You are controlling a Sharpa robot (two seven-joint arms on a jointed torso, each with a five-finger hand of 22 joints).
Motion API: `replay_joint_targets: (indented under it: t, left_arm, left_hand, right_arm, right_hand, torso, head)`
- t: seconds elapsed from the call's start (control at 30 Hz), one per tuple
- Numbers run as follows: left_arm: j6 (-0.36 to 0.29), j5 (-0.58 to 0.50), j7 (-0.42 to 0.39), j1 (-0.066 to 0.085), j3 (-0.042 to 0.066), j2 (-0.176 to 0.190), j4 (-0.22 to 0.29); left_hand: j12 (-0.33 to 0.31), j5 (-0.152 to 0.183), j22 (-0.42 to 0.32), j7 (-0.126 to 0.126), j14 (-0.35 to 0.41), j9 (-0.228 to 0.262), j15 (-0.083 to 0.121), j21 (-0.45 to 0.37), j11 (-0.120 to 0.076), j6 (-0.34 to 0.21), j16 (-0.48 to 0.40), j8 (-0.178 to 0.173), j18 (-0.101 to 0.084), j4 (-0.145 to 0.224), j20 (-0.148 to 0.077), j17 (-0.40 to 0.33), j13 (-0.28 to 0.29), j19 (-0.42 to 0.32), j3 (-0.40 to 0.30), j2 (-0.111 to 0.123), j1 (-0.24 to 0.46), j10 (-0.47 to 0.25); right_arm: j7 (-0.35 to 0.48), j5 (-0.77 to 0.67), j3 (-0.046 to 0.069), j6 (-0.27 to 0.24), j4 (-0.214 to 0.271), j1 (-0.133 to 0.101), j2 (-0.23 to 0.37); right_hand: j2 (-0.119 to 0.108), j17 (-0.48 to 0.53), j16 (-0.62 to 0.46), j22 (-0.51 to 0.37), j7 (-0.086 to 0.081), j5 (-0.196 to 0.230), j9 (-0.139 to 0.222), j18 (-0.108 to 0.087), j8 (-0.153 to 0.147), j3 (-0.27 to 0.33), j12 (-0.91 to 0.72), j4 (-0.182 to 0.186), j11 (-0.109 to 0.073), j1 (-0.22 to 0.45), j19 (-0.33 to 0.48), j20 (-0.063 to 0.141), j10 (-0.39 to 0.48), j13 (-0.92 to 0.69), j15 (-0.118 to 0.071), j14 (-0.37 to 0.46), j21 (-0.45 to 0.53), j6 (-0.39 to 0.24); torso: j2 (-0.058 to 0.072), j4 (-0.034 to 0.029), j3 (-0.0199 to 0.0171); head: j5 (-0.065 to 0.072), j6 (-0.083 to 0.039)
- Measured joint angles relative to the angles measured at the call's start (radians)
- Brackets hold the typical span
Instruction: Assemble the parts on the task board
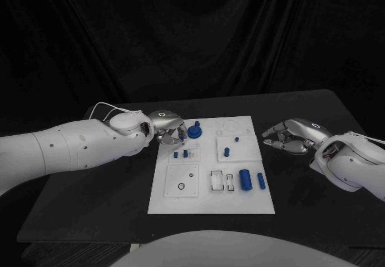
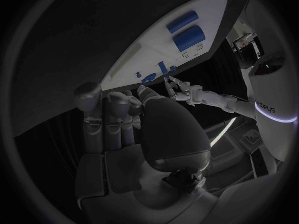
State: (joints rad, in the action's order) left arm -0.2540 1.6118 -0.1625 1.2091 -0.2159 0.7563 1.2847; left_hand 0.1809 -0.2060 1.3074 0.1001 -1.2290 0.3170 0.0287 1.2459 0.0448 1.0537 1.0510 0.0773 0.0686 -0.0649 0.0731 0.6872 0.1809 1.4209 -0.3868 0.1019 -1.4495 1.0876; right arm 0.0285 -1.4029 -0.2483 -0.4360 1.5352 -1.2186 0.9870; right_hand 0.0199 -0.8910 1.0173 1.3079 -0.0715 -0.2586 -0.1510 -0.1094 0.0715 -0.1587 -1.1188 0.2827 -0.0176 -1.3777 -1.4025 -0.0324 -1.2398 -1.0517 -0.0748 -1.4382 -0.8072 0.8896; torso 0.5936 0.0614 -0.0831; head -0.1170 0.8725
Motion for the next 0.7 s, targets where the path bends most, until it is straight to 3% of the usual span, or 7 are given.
replay_joint_targets:
  t: [0.7]
  left_arm:
    - [-0.002, 0.0, 0.009, -0.03, 0.0, -0.027, -0.028]
  left_hand:
    - [0.0, 0.0, 0.0, -0.004, 0.007, -0.001, 0.0, 0.0, 0.0, 0.004, -0.004, 0.0, 0.0, 0.003, 0.0, -0.001, -0.001, 0.0, -0.003, 0.0, 0.0, 0.015]
  right_arm:
    - [0.0, 0.001, 0.0, 0.001, -0.002, 0.0, 0.0]
  right_hand:
    - [0.0, 0.001, -0.003, 0.0, 0.0, 0.0, 0.0, 0.0, 0.0, 0.0, 0.0, 0.0, 0.0, 0.0, 0.0, 0.0, 0.0, 0.0, 0.0, 0.0, 0.004, 0.0]
  torso:
    - [0.0, 0.0019, -0.0018]
  head:
    - [0.003, 0.0]
